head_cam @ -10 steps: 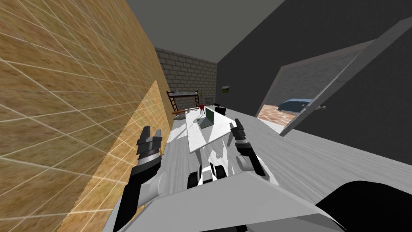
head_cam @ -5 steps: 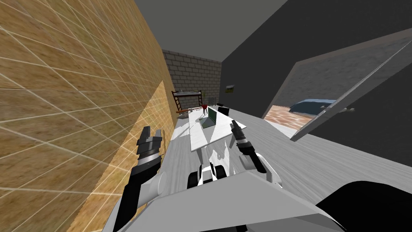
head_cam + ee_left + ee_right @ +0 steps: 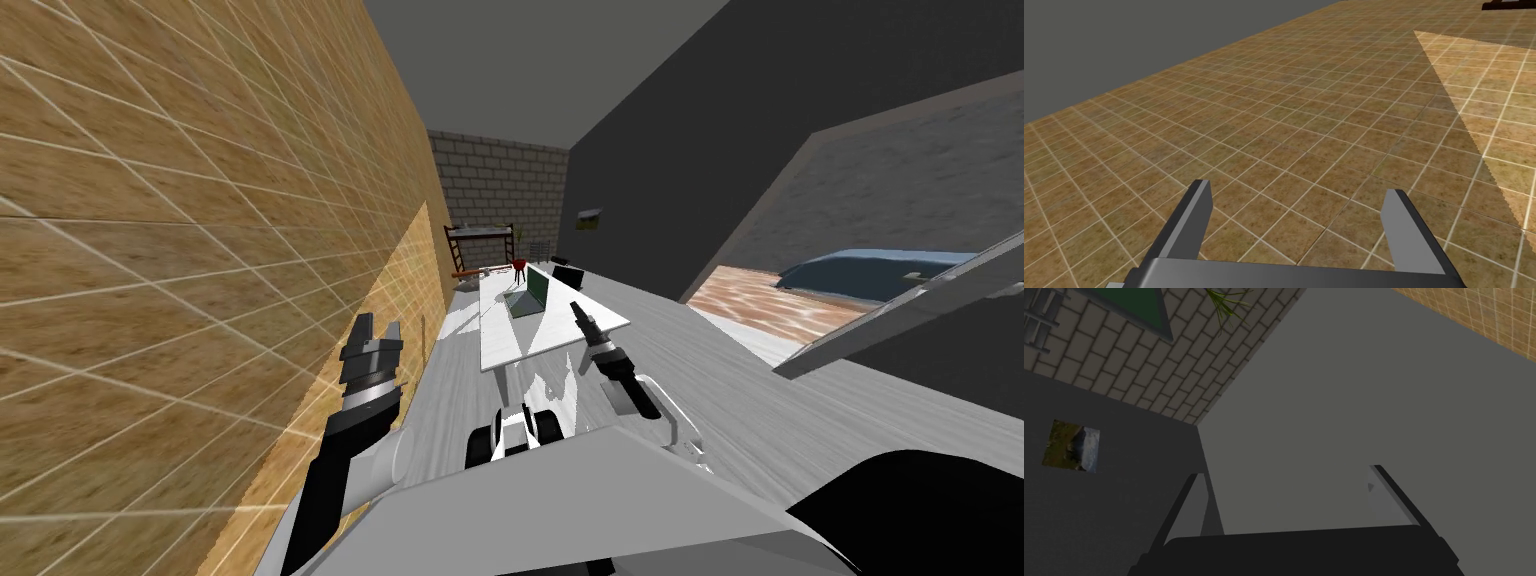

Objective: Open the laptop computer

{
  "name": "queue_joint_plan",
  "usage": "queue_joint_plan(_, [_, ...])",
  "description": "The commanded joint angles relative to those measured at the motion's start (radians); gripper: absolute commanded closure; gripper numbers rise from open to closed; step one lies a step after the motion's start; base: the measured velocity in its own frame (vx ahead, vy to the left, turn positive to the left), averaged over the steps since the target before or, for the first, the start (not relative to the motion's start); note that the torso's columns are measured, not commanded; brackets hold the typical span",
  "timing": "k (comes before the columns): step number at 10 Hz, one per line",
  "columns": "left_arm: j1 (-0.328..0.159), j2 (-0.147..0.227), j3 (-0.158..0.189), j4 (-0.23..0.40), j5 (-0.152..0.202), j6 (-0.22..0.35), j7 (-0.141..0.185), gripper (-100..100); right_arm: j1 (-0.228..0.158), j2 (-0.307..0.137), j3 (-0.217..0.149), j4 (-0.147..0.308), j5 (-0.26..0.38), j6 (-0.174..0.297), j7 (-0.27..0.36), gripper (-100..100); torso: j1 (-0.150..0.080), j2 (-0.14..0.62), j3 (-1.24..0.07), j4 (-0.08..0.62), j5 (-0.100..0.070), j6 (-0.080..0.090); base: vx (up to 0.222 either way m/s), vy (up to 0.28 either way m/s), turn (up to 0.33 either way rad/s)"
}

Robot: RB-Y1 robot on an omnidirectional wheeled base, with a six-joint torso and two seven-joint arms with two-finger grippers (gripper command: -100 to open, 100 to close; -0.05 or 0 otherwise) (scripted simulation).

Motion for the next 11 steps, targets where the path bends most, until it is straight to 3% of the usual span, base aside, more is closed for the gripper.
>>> queue_joint_plan(1, [0.0, 0.0, 0.0, 0.0, 0.0, 0.0, 0.0, 0, -0.024, -0.043, -0.034, 0.049, 0.07, 0.011, 0.07, -100, 0.0, 0.0, 0.0, 0.0, 0.0, 0.0, -0.011, -0.037, 0.208])
queue_joint_plan(11, [0.0, 0.0, 0.0, 0.0, 0.0, 0.0, 0.0, 0, -0.119, -0.239, -0.171, 0.273, 0.358, 0.064, 0.347, -100, 0.0, 0.0, 0.0, 0.0, 0.0, 0.0, -0.011, -0.035, 0.243])
